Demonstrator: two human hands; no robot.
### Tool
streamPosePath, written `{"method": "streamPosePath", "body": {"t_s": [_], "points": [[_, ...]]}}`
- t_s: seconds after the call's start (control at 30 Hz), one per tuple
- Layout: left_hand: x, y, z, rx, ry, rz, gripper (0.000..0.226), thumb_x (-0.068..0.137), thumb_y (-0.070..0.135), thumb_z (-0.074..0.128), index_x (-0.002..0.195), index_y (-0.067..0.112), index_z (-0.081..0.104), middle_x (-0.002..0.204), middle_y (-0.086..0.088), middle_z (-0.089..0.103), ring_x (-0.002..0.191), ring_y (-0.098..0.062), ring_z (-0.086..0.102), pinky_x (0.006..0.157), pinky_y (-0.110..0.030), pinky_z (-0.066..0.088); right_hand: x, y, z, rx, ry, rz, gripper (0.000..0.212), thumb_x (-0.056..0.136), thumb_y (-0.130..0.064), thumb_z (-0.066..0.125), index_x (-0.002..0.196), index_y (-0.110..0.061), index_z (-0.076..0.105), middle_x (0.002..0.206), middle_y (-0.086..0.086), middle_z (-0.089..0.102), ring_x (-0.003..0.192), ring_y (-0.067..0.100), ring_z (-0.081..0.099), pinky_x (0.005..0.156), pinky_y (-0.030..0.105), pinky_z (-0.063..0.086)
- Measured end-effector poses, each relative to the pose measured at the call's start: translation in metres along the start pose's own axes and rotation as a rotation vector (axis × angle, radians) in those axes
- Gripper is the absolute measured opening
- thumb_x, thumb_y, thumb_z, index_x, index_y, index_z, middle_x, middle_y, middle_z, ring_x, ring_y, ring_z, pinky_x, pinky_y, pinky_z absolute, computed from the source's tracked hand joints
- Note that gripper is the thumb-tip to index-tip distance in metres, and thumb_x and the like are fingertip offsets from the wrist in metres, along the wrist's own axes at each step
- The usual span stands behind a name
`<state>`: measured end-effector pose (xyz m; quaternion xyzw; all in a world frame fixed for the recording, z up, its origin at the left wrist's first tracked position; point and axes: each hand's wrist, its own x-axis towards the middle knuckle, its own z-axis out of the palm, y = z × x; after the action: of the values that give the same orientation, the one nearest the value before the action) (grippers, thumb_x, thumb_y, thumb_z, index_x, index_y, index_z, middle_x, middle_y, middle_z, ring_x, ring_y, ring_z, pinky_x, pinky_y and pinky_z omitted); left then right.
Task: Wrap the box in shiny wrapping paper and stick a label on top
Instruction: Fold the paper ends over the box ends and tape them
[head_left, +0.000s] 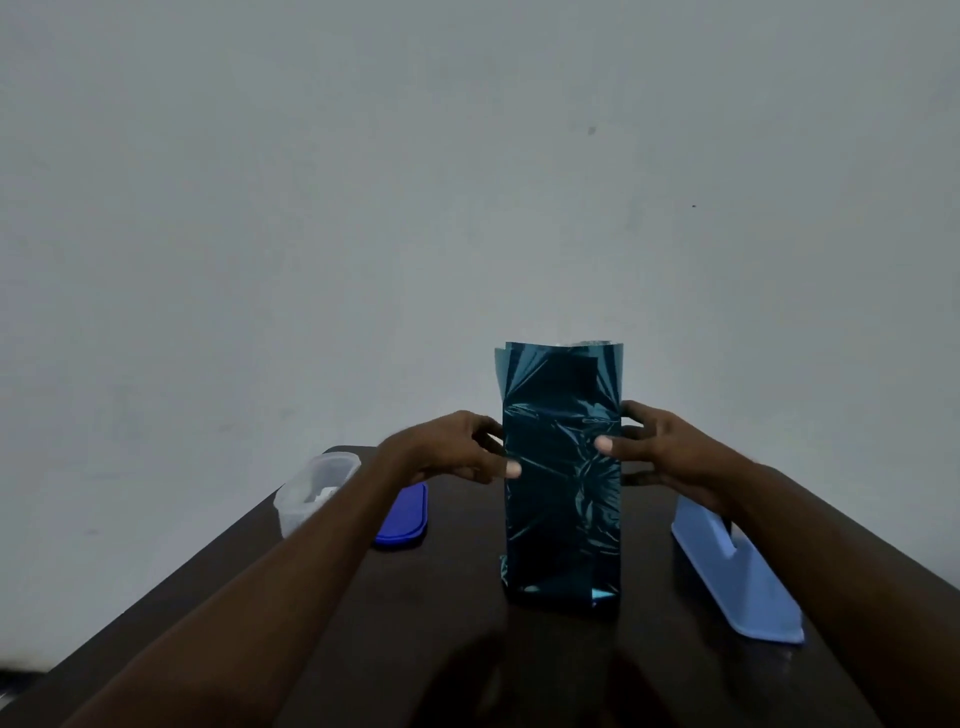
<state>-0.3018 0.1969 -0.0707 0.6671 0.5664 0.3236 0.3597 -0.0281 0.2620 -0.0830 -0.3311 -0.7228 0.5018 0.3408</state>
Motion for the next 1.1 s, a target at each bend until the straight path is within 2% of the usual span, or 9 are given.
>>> {"method": "streamPosePath", "body": {"t_s": [0.1,0.23,0.47,0.63,0.77,0.87,0.97,1.03,1.1], "points": [[-0.006,0.011,-0.011,-0.078,0.2,0.163,0.046,0.084,0.023,0.076,0.125,0.01,0.061,0.113,-0.01,0.069,0.102,-0.022,0.069,0.086,-0.034,0.058,-0.004,0.0,0.001,-0.005,-0.001,-0.012,0.044,0.081,-0.023,0.075,0.12,-0.033,0.056,0.118,0.001,0.071,0.108,0.016,0.067,0.087,0.04,0.054],[-0.011,0.027,-0.02,-0.029,0.467,0.284,0.017,0.095,0.01,0.061,0.107,0.007,0.072,0.095,-0.011,0.074,0.088,-0.022,0.072,0.076,-0.03,0.059,-0.007,0.004,0.0,-0.006,-0.001,-0.026,0.062,0.074,-0.028,0.079,0.13,-0.028,0.053,0.12,0.002,0.069,0.111,0.02,0.067,0.098,0.05,0.051],[-0.002,0.038,-0.004,0.141,0.488,0.308,0.011,0.083,0.021,0.076,0.092,0.018,0.08,0.08,0.001,0.076,0.074,-0.008,0.065,0.07,-0.025,0.058,-0.014,0.003,0.003,0.003,-0.041,-0.053,0.061,0.072,-0.026,0.078,0.129,-0.032,0.054,0.123,0.0,0.068,0.109,0.018,0.068,0.091,0.042,0.054],[0.007,0.045,0.002,0.291,0.523,0.315,0.011,0.081,0.021,0.076,0.091,0.019,0.081,0.077,0.008,0.073,0.059,0.014,0.056,0.056,-0.002,0.039,-0.017,0.001,0.003,-0.021,-0.047,-0.062,0.058,0.072,-0.026,0.076,0.126,-0.035,0.054,0.124,0.0,0.067,0.107,0.016,0.068,0.085,0.034,0.057],[0.009,0.047,0.002,0.381,0.506,0.328,0.013,0.084,0.026,0.074,0.094,0.022,0.08,0.09,0.008,0.076,0.07,0.013,0.058,0.059,-0.001,0.039,-0.019,-0.006,0.001,-0.223,-0.008,-0.05,0.079,0.066,-0.039,0.081,0.137,-0.031,0.047,0.132,0.002,0.062,0.119,0.019,0.061,0.102,0.047,0.049],[0.009,0.048,0.0,0.438,0.491,0.338,0.015,0.084,0.028,0.073,0.096,0.023,0.079,0.095,0.008,0.075,0.072,0.011,0.057,0.061,-0.003,0.037,-0.024,-0.03,0.007,-0.542,0.26,-0.23,0.103,0.065,-0.049,0.084,0.15,-0.029,0.029,0.152,0.002,0.04,0.14,0.022,0.038,0.112,0.046,0.037],[0.009,0.049,-0.002,0.471,0.478,0.343,0.014,0.084,0.028,0.072,0.096,0.025,0.079,0.096,0.009,0.075,0.068,0.013,0.056,0.059,-0.001,0.036,-0.031,-0.067,0.022,-0.84,0.453,-0.531,0.083,0.072,-0.043,0.083,0.143,-0.027,0.044,0.148,0.001,0.046,0.137,0.023,0.038,0.108,0.036,0.032],[0.009,0.051,-0.002,0.495,0.461,0.344,0.014,0.085,0.028,0.071,0.097,0.026,0.079,0.096,0.009,0.075,0.068,0.012,0.056,0.06,-0.004,0.036,-0.033,-0.083,0.033,-0.926,0.448,-0.608,0.047,0.072,-0.033,0.084,0.114,-0.02,0.066,0.127,0.006,0.063,0.125,0.028,0.048,0.098,0.035,0.037],[0.008,0.052,-0.002,0.508,0.45,0.345,0.015,0.085,0.027,0.071,0.097,0.026,0.079,0.096,0.008,0.075,0.07,0.01,0.057,0.062,-0.007,0.037,-0.034,-0.086,0.041,-0.972,0.431,-0.614,0.022,0.073,-0.023,0.084,0.087,-0.021,0.067,0.11,0.007,0.069,0.12,0.029,0.052,0.094,0.038,0.042]]}}
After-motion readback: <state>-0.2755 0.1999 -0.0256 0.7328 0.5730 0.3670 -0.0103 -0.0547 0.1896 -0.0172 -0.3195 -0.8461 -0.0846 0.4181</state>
